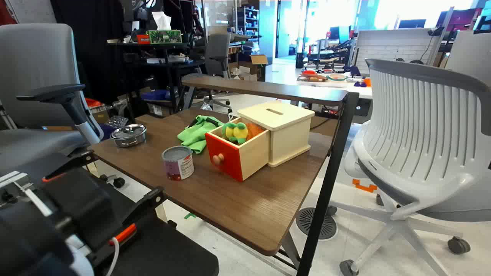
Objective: Move the container to the back left side of the table
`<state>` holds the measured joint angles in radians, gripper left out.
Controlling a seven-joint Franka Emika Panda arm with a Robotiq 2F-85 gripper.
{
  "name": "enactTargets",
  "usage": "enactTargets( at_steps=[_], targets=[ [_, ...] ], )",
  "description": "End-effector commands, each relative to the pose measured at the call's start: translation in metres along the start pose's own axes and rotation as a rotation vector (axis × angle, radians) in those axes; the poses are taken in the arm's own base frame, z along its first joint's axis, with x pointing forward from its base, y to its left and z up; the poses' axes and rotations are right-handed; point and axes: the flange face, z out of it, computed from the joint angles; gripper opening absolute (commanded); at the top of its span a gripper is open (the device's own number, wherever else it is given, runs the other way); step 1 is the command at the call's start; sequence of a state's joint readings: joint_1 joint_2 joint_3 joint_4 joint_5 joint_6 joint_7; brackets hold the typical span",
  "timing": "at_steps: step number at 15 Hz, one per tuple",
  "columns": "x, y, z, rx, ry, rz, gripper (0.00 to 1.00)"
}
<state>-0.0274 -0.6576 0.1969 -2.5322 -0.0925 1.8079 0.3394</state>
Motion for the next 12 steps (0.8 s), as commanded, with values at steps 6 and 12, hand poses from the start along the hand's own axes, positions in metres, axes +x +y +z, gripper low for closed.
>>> enactTargets(
  at_steps=[6, 12],
  targets=[
    [0.009, 0.001, 0.015, 0.009, 0.045, 0.012, 1.00],
    [0.046, 0.007, 0.086, 0.035, 0.133, -0.008, 1.00]
  ],
)
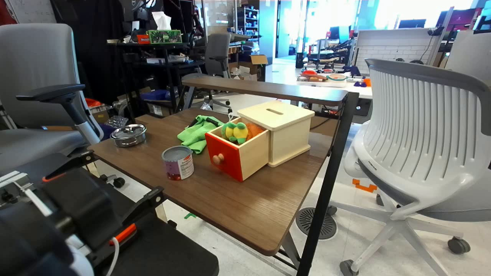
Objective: Move the container to the back left side of the table
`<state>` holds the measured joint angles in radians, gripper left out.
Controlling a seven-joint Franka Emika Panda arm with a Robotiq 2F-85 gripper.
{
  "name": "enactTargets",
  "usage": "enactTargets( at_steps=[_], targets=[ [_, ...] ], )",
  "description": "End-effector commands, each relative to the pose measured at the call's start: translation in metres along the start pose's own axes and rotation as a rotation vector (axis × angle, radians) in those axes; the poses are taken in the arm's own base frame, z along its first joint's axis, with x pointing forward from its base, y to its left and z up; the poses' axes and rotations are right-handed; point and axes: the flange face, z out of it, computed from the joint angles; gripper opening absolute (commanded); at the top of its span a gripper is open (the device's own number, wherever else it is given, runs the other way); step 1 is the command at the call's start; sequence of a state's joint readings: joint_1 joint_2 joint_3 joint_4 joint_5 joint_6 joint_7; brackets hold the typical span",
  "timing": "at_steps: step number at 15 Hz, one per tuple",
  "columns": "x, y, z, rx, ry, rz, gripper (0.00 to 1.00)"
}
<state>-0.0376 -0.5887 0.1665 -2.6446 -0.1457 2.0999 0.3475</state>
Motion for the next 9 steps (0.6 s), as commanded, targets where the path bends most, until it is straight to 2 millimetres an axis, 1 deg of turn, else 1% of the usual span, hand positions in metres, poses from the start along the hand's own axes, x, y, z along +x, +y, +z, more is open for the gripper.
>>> enactTargets(
  at_steps=[1, 5, 9],
  targets=[
    [0.025, 0.011, 0.051, 0.023, 0.028, -0.004, 1.00],
    [0.049, 0.019, 0.110, 0.073, 0.032, 0.031, 1.00],
    [0.058, 0.019, 0.164, 0.124, -0.022, 0.026, 1.00]
  ],
)
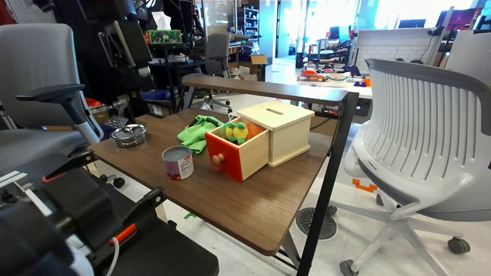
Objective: Move the container to the back left side of the table
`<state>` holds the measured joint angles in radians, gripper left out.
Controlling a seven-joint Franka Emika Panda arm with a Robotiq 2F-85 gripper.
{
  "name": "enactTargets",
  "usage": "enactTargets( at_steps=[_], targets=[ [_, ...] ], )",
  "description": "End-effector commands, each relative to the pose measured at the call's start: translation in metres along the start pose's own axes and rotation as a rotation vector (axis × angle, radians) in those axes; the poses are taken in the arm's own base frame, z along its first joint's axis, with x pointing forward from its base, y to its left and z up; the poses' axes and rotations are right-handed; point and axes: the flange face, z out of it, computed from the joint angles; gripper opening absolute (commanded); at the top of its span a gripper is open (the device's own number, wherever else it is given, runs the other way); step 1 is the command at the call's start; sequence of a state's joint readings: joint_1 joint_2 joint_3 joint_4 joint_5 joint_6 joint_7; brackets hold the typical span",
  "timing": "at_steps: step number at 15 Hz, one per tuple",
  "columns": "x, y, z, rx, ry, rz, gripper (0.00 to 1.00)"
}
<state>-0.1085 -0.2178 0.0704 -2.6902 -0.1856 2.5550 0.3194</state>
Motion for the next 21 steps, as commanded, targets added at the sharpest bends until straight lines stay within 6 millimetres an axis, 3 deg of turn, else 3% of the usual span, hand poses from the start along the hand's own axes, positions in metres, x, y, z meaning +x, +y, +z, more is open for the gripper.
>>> enactTargets(
  at_steps=[1, 5, 12, 17, 21],
  targets=[
    [0.013, 0.004, 0.042, 0.031, -0.039, -0.011, 1.00],
    [0.016, 0.011, 0.081, 0.035, -0.106, -0.001, 1.00],
    [0.026, 0.018, 0.131, 0.031, -0.163, 0.010, 1.00],
    [0.038, 0.007, 0.157, 0.028, -0.148, 0.005, 1.00],
    [0.042, -0.008, 0.165, 0.034, -0.125, -0.030, 1.00]
  ],
)
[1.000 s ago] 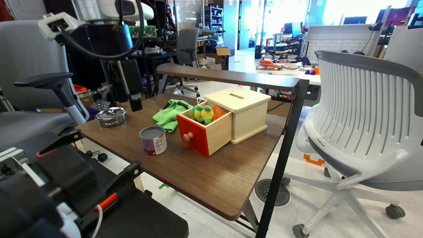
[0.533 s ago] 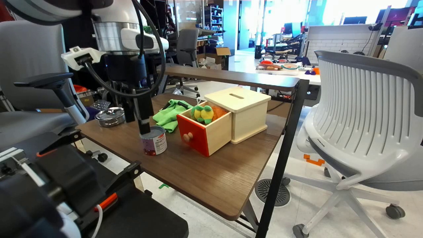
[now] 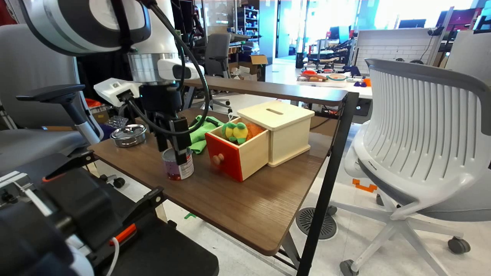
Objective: Move the container to the back left side of the table
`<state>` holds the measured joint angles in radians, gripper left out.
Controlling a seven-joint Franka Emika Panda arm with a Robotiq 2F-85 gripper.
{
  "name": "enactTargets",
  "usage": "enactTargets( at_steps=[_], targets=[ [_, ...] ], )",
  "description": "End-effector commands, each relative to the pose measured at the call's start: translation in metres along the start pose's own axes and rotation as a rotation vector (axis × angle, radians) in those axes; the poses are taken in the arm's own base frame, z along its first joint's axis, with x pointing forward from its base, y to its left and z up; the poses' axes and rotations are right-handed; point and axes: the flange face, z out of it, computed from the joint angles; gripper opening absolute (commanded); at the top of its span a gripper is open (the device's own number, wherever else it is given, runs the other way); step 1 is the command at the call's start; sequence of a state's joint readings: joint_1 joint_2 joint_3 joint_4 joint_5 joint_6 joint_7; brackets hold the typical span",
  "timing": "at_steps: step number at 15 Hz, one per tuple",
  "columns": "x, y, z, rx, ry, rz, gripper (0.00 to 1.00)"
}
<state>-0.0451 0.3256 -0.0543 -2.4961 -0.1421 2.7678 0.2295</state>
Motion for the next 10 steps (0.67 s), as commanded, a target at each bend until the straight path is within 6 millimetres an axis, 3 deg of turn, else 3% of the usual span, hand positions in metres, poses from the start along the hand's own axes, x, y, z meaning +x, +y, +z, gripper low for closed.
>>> enactTargets(
  at_steps=[1, 3, 4, 5, 8, 10],
  targets=[
    [0.010, -0.012, 0.007, 0.007, 0.026, -0.016, 1.00],
    [0.013, -0.016, 0.010, 0.006, 0.030, -0.018, 1.00],
    [0.015, -0.016, 0.010, -0.001, 0.034, -0.016, 0.75],
    [0.017, -0.016, 0.011, -0.003, 0.033, -0.016, 0.74],
    [0.022, -0.010, 0.009, -0.005, 0.029, 0.003, 0.49],
    [0.024, -0.006, 0.005, 0.001, 0.036, 0.021, 0.47]
  ],
)
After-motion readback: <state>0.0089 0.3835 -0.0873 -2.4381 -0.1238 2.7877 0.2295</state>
